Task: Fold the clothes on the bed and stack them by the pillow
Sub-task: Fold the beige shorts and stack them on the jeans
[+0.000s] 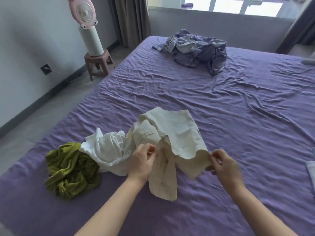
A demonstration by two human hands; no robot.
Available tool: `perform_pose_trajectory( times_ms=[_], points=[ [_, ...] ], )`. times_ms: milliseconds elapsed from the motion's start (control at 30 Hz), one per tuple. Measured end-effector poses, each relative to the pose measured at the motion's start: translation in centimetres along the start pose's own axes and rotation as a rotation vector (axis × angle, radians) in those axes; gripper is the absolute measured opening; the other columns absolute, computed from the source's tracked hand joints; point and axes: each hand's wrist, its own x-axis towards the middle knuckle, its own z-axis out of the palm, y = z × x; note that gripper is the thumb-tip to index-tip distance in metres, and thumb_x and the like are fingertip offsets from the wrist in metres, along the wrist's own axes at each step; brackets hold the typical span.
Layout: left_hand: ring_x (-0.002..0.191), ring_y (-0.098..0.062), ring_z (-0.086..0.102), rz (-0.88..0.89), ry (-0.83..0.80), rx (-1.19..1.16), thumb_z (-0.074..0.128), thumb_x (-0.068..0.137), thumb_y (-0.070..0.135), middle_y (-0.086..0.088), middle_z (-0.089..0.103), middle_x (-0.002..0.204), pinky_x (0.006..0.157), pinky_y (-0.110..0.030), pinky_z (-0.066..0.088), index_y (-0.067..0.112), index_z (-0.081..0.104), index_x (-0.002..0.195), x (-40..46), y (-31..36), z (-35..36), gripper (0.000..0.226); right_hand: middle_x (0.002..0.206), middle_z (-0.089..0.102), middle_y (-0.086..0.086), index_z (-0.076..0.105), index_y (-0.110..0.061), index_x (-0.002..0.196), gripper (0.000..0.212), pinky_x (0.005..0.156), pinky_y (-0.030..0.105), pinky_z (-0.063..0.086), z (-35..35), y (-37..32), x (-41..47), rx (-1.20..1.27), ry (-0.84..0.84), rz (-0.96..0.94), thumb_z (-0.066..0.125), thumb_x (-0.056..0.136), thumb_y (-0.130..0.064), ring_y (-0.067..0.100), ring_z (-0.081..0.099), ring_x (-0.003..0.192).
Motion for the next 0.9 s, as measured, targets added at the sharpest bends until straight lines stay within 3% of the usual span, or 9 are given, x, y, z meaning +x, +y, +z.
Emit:
perform_pose_trajectory(
  times_ms=[167, 267, 333, 400, 533, 667, 800, 833, 900],
  points=[
    [0.086, -0.027, 0.055, 0.167, 0.162, 0.187, 0.044, 0.097, 0.024, -0.005, 0.052, 0.102, 0.064, -0.033, 0.035, 0.008, 0.049, 0.1, -0.8, 8.2, -3.9, 0.018, 0.072, 0.064, 0.004, 0.046, -0.017, 0.079, 0.018, 0.044, 0.021, 0.052, -8.1, -5.0, -1.9, 0.165, 0.109, -0.102, 0.05, 0.093, -0.008, 0.008, 0.067, 0.053],
    [0.068, -0.033, 0.058, 0.243, 0.236, 0.385, 0.045, 0.095, 0.019, -0.008, 0.051, 0.1, 0.052, -0.035, 0.038, 0.006, 0.047, 0.099, -2.5, 13.3, -7.1, 0.014, 0.084, 0.066, 0.006, 0.044, -0.012, 0.079, 0.015, 0.046, 0.028, 0.055, -14.2, -7.5, -4.1, 0.313, 0.164, -0.137, 0.051, 0.093, -0.009, 0.02, 0.07, 0.057],
    [0.051, -0.032, 0.059, 0.326, 0.302, 0.479, 0.053, 0.093, 0.015, -0.012, 0.057, 0.086, 0.043, -0.034, 0.042, 0.002, 0.052, 0.093, -4.0, 16.7, -9.0, 0.013, 0.089, 0.068, 0.013, 0.045, -0.013, 0.078, 0.015, 0.053, 0.039, 0.058, -18.5, -9.0, -5.9, 0.369, 0.198, -0.165, 0.053, 0.09, -0.009, 0.029, 0.071, 0.065],
    [0.05, -0.031, 0.06, 0.359, 0.326, 0.511, 0.05, 0.096, 0.019, -0.011, 0.061, 0.074, 0.044, -0.035, 0.046, 0.003, 0.053, 0.093, -5.7, 20.1, -10.7, 0.017, 0.082, 0.067, 0.017, 0.046, -0.012, 0.076, 0.018, 0.05, 0.037, 0.057, -22.7, -10.3, -8.0, 0.425, 0.21, -0.2, 0.053, 0.089, -0.004, 0.032, 0.07, 0.061],
    [0.066, -0.028, 0.065, 0.331, 0.181, 0.337, 0.031, 0.101, 0.033, -0.006, 0.066, 0.074, 0.058, -0.035, 0.046, 0.012, 0.042, 0.1, -8.9, 26.0, -12.8, 0.024, 0.049, 0.063, 0.012, 0.043, -0.01, 0.076, 0.02, 0.041, 0.032, 0.053, -30.5, -12.4, -13.0, 0.478, 0.169, -0.264, 0.047, 0.09, 0.004, 0.034, 0.066, 0.048],
    [0.062, -0.021, 0.065, 0.314, 0.018, 0.004, 0.039, 0.1, 0.025, -0.006, 0.062, 0.071, 0.047, -0.022, 0.045, 0.008, 0.044, 0.098, -13.5, 31.5, -13.6, 0.018, 0.047, 0.061, 0.011, 0.039, -0.008, 0.076, 0.021, 0.044, 0.032, 0.055, -36.7, -13.0, -18.5, 0.528, 0.11, -0.282, 0.039, 0.09, 0.009, 0.031, 0.067, 0.049],
    [0.077, -0.029, 0.064, 0.333, -0.119, 0.009, 0.051, 0.095, 0.015, -0.014, 0.063, 0.088, 0.066, -0.033, 0.051, 0.005, 0.046, 0.106, -17.5, 35.8, -13.8, 0.016, 0.059, 0.06, 0.01, 0.039, -0.004, 0.08, 0.018, 0.049, 0.025, 0.056, -41.0, -12.4, -23.0, 0.446, 0.091, -0.309, 0.045, 0.09, 0.01, 0.015, 0.067, 0.051],
    [0.077, -0.026, 0.064, 0.325, -0.176, 0.011, 0.056, 0.09, 0.011, -0.014, 0.062, 0.09, 0.065, -0.034, 0.053, 0.006, 0.045, 0.105, -18.6, 36.8, -13.8, 0.019, 0.068, 0.058, 0.011, 0.041, -0.002, 0.086, 0.016, 0.049, 0.021, 0.055, -42.2, -11.9, -24.0, 0.399, 0.109, -0.318, 0.051, 0.088, 0.01, 0.011, 0.067, 0.053],
    [0.081, -0.022, 0.059, 0.34, -0.249, 0.084, 0.06, 0.079, 0.005, -0.008, 0.056, 0.091, 0.062, -0.029, 0.049, 0.009, 0.044, 0.102, -20.4, 38.6, -13.7, 0.029, 0.083, 0.056, 0.012, 0.042, -0.004, 0.105, 0.034, 0.057, 0.021, 0.055, -44.2, -10.9, -25.7, 0.313, 0.137, -0.314, 0.062, 0.081, 0.01, 0.015, 0.065, 0.069]
  ],
)
